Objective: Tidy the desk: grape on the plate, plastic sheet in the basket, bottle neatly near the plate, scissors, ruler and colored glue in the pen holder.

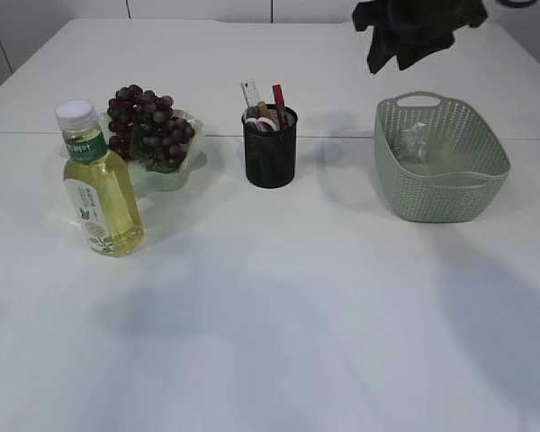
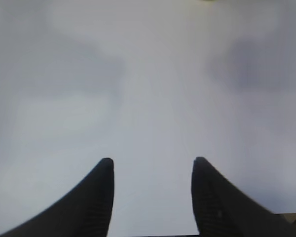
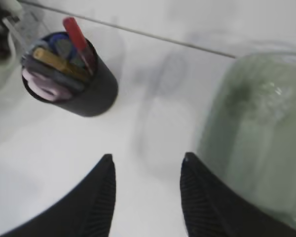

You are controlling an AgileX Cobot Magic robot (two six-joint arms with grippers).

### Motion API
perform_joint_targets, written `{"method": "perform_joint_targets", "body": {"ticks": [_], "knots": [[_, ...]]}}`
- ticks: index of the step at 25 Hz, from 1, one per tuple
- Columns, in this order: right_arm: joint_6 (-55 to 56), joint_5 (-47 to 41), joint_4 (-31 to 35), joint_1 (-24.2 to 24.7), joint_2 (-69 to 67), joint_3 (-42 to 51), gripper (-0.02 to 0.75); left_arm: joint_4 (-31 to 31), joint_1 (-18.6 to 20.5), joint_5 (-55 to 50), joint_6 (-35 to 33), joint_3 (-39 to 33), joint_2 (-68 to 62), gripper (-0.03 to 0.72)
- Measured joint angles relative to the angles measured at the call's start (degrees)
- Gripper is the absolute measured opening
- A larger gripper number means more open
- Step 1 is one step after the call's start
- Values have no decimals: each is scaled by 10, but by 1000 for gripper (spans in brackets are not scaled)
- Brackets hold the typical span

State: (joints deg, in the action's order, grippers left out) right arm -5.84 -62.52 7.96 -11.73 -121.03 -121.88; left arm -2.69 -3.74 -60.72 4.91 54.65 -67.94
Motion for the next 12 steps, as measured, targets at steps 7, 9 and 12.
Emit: {"method": "perform_joint_targets", "body": {"ticks": [7, 9, 12], "knots": [[58, -70, -80, 0, 110, 90, 351, 0, 0, 1, 0, 0, 0, 372], [58, -81, -87, 0, 151, 132, 351, 0, 0, 1, 0, 0, 0, 372], [61, -87, -91, 0, 211, 197, 351, 0, 0, 1, -1, 0, 0, 372]]}}
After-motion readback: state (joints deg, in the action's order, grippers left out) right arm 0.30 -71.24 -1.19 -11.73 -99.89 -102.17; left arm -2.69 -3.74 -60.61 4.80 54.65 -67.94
